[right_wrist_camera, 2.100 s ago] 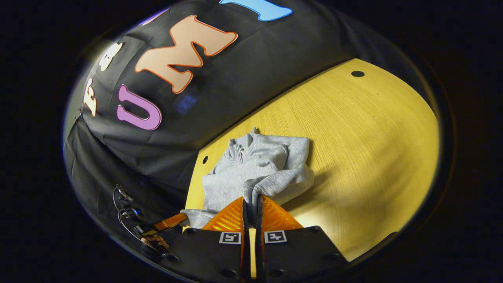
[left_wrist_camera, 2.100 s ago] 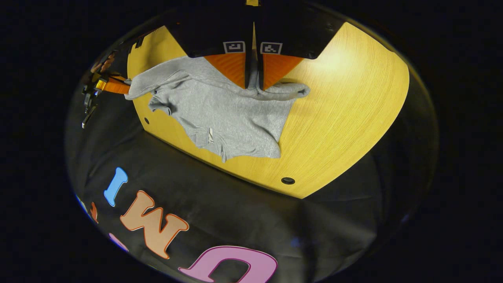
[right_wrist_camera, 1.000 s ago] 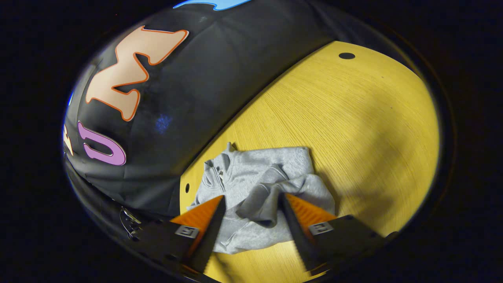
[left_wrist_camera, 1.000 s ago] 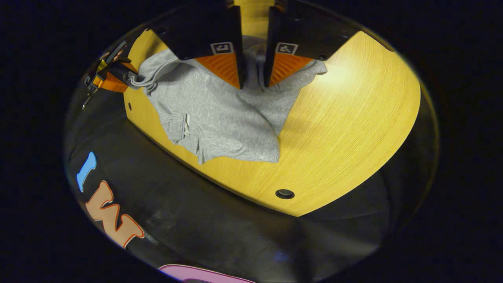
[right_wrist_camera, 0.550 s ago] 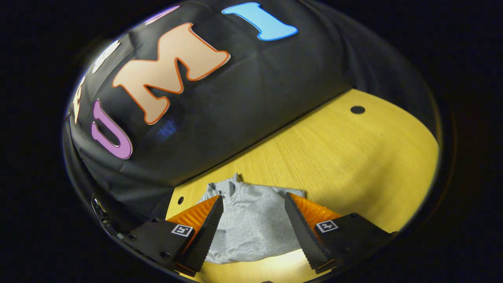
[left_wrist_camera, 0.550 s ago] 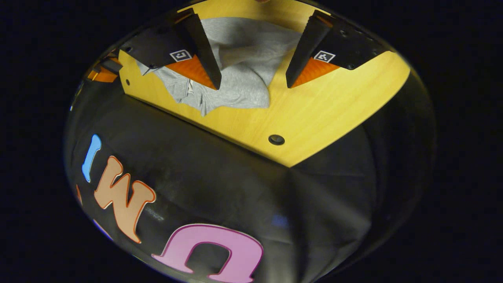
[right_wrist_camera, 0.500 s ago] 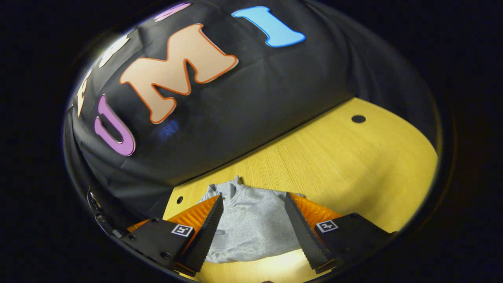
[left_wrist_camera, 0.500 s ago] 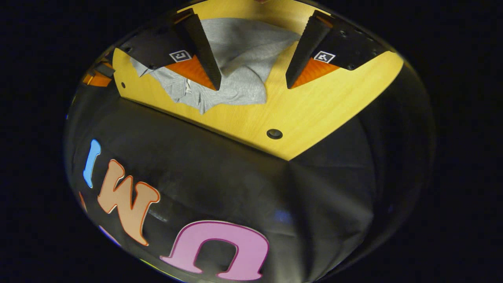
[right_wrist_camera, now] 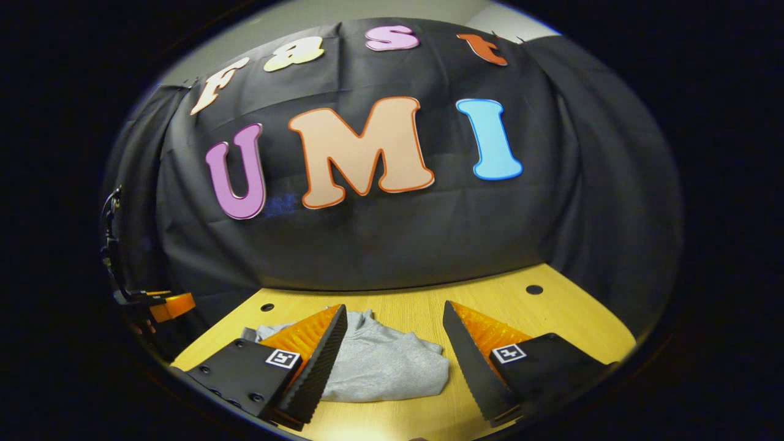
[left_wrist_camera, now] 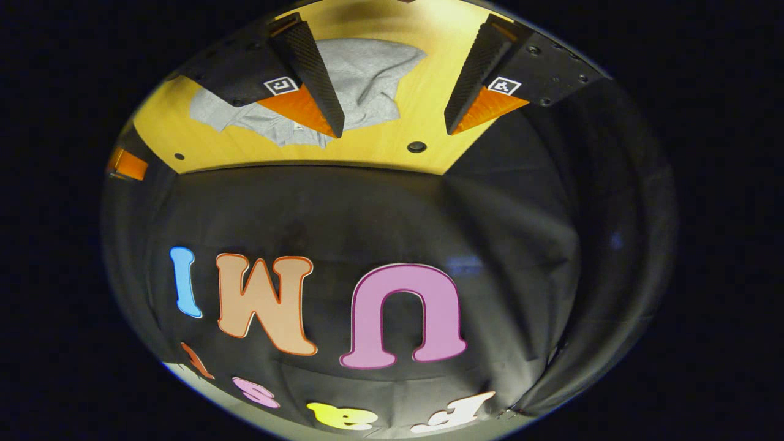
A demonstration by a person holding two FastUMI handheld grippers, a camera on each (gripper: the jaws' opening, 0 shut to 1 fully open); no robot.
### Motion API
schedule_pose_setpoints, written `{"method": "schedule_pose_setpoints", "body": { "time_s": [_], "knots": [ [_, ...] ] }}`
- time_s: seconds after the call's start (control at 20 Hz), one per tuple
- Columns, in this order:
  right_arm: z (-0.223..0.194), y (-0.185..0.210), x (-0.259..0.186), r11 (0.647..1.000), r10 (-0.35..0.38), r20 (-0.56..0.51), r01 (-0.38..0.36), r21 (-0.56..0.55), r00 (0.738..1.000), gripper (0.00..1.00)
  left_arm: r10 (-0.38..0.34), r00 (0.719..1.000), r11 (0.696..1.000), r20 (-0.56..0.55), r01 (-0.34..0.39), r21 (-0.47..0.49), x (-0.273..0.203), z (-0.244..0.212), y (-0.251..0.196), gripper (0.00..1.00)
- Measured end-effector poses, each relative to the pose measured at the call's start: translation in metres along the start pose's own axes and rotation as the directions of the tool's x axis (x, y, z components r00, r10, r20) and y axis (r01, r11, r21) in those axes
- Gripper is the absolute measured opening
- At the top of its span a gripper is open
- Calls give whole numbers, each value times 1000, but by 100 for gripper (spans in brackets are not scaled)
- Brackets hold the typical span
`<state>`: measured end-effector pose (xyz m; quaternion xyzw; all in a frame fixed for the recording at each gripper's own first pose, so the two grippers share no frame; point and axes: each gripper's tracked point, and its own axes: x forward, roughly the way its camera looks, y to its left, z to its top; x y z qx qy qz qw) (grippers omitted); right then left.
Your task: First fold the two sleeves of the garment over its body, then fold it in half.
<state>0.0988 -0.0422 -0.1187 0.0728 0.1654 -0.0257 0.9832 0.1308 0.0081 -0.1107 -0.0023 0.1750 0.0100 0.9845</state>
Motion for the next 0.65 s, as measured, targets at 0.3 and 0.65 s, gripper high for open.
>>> {"method": "schedule_pose_setpoints", "body": {
  "time_s": [0.3,0.65],
  "knots": [
    [6,11,-34,997,40,39,-37,-68,998,94,14,999,998,29,-16,59,-41,1,-2,94],
    [31,14,-46,998,37,95,-31,-63,995,98,-11,997,998,78,7,57,-45,25,-14,96]
  ]
}}
